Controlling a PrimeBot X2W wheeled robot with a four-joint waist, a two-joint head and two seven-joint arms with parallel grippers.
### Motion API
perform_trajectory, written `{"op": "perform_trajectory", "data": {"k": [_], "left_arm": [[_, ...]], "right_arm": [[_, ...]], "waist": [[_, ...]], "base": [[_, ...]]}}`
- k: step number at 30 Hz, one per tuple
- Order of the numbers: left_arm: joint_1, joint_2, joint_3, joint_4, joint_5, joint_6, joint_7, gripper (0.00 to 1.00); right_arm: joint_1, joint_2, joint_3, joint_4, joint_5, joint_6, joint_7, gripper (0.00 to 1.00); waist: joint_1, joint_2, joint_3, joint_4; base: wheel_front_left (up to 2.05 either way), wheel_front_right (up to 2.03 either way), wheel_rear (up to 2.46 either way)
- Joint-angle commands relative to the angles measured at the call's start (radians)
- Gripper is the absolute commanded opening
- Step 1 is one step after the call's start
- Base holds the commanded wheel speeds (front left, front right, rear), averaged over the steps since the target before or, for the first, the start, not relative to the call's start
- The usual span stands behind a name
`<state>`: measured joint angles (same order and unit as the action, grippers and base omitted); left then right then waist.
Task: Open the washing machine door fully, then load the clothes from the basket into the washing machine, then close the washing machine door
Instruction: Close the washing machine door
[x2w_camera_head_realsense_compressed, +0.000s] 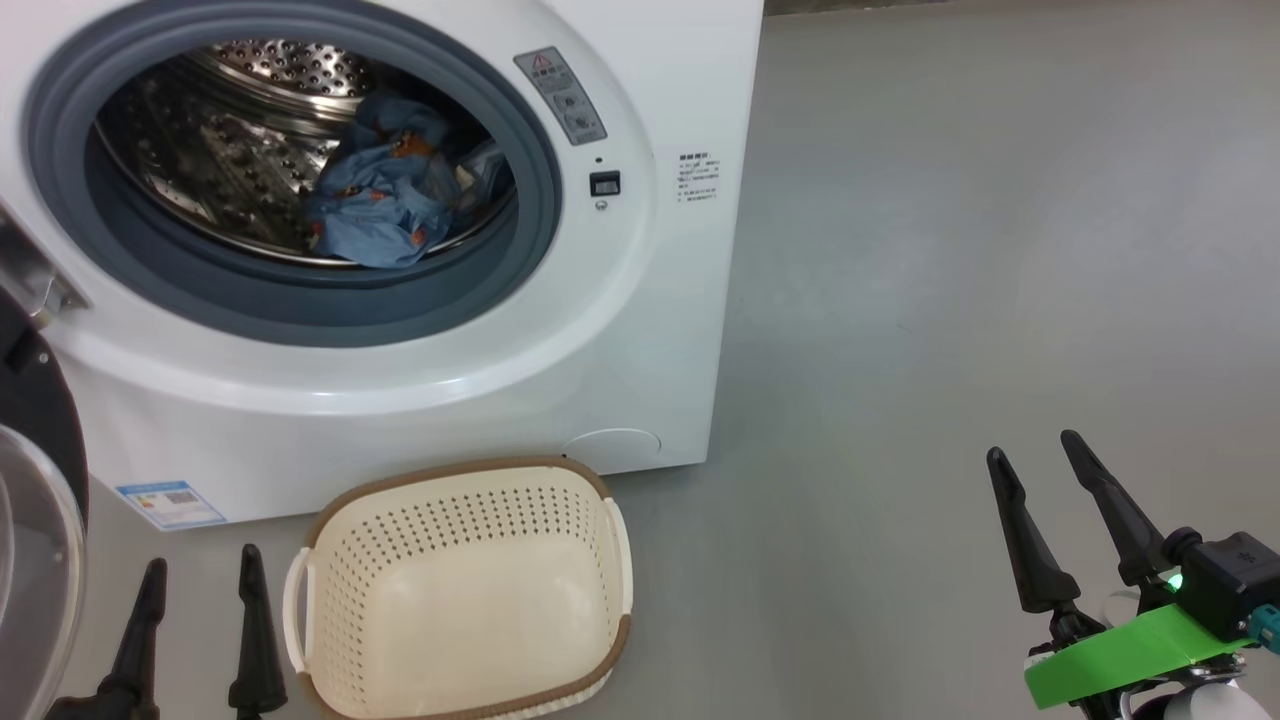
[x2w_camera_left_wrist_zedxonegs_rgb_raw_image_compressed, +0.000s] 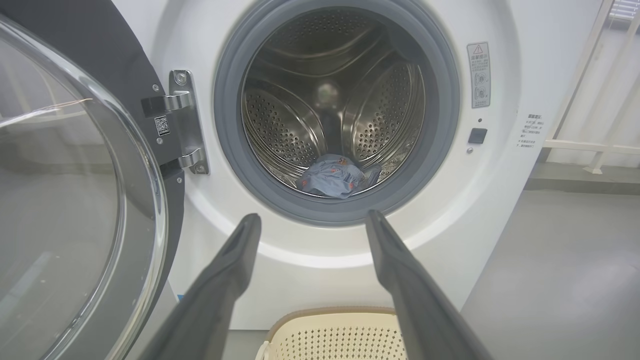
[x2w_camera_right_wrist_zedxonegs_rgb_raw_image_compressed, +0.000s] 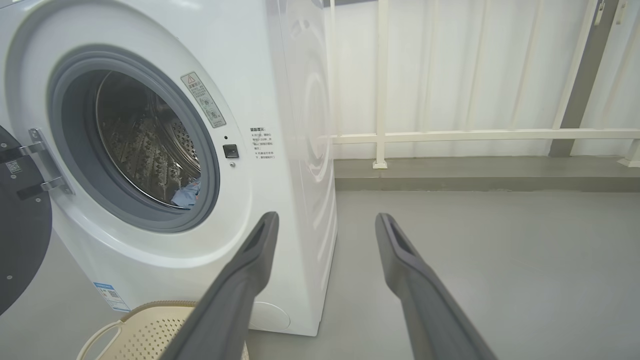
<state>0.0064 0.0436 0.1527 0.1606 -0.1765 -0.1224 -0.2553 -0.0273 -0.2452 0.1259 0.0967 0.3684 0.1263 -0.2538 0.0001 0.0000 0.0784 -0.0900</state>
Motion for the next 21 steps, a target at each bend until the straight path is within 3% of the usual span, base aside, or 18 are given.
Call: {"op": "perform_trajectory", "data": {"k": [1, 10, 21], "left_arm": [[-0.009, 0.007, 0.030, -0.016, -0.007, 0.004, -0.006, 1.00], [-0.001, 0.007, 0.019, -0.023, -0.022, 0.001, -0.006, 1.00], [0.000, 0.007, 0.013, -0.014, -0.026, 0.000, -0.006, 1.00]], "right_arm": [[0.002, -0.018, 0.018, -0.026, -0.002, 0.004, -0.008, 1.00], [0.008, -0.021, 0.020, -0.027, -0.003, 0.004, -0.008, 1.00], [0.012, -0.024, 0.027, -0.027, -0.003, 0.004, -0.008, 1.00]], "waist": [[-0.0001, 0.0000, -0.001, 0.000], [-0.0001, 0.0000, -0.010, 0.000], [-0.0001, 0.0000, -0.013, 0.015]], "base": [[-1.40, 1.40, 0.00], [-1.06, 1.06, 0.00], [-0.08, 0.08, 0.00]]}}
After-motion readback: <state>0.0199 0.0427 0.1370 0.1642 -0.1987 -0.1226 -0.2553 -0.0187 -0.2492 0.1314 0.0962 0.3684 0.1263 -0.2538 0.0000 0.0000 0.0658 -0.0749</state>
